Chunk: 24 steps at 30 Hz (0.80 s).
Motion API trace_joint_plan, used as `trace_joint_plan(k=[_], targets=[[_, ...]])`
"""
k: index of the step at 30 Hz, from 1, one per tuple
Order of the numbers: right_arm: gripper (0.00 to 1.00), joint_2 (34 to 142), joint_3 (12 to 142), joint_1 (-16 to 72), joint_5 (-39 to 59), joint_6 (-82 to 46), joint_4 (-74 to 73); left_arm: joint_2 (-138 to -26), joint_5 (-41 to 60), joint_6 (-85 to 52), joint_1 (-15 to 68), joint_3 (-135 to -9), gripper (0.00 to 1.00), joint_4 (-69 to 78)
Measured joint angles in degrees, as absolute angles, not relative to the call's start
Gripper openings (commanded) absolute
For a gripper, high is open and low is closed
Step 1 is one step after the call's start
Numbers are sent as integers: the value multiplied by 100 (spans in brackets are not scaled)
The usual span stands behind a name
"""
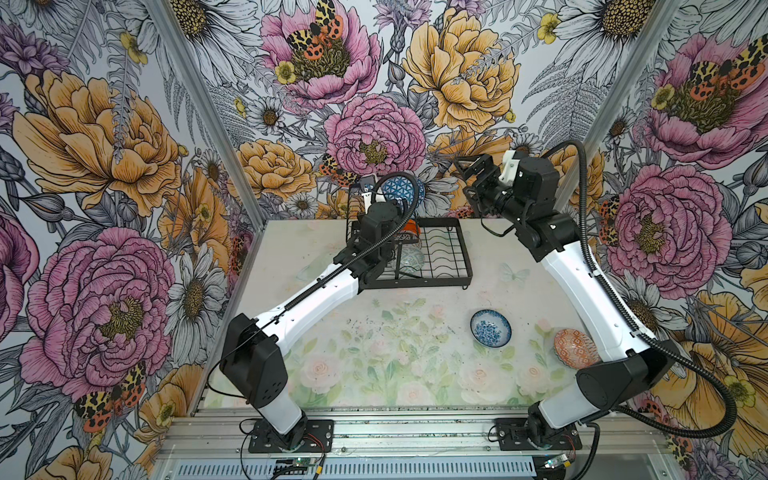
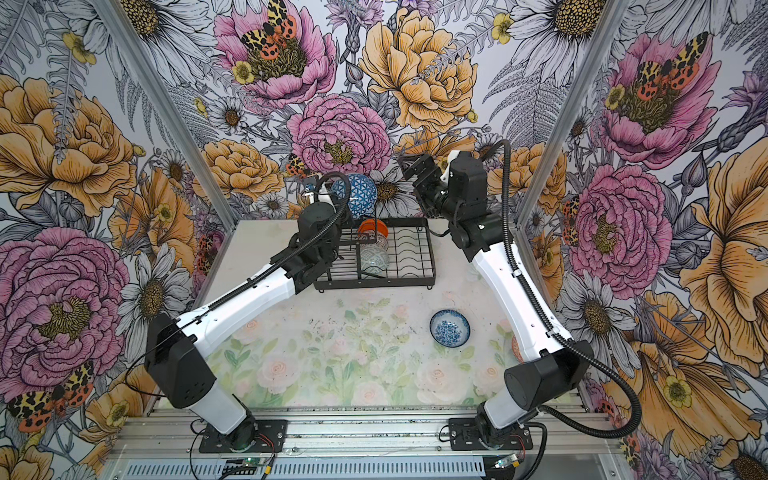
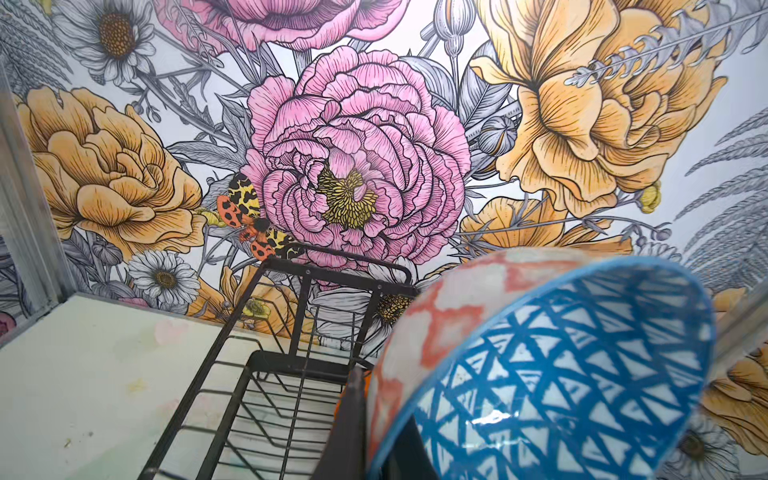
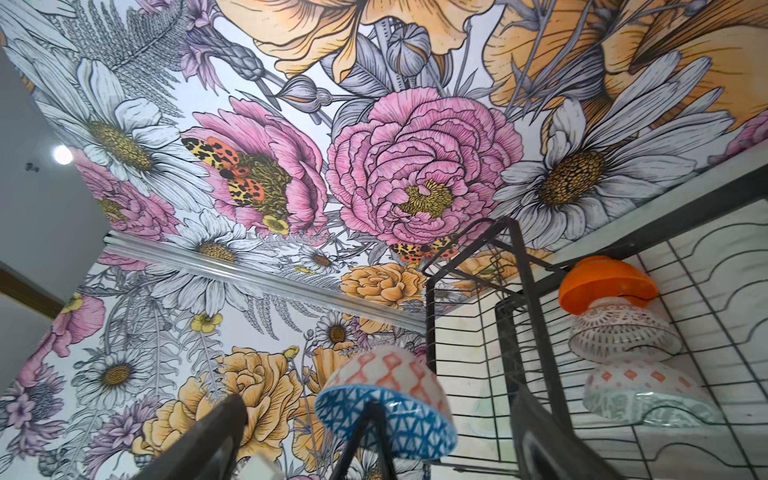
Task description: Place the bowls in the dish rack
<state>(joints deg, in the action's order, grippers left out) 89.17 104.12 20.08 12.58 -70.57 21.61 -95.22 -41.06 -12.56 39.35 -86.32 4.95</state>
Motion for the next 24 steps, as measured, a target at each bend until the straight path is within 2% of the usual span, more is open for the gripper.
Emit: trace_joint_plan(k=[8,21,24], targets=[[97,9052,10648,2344,1181,-8001,2086,-10151,-4156,-698,4016,-8665,0,1466],[89,9441,10663,2346,1205,-8930,1957,-10224,-4156,-600,4340,-8722,0,1997],[84,9526,10663,2368,1203,-9102,1898,-10224,-4156,-602,4394,-8702,0,2038]])
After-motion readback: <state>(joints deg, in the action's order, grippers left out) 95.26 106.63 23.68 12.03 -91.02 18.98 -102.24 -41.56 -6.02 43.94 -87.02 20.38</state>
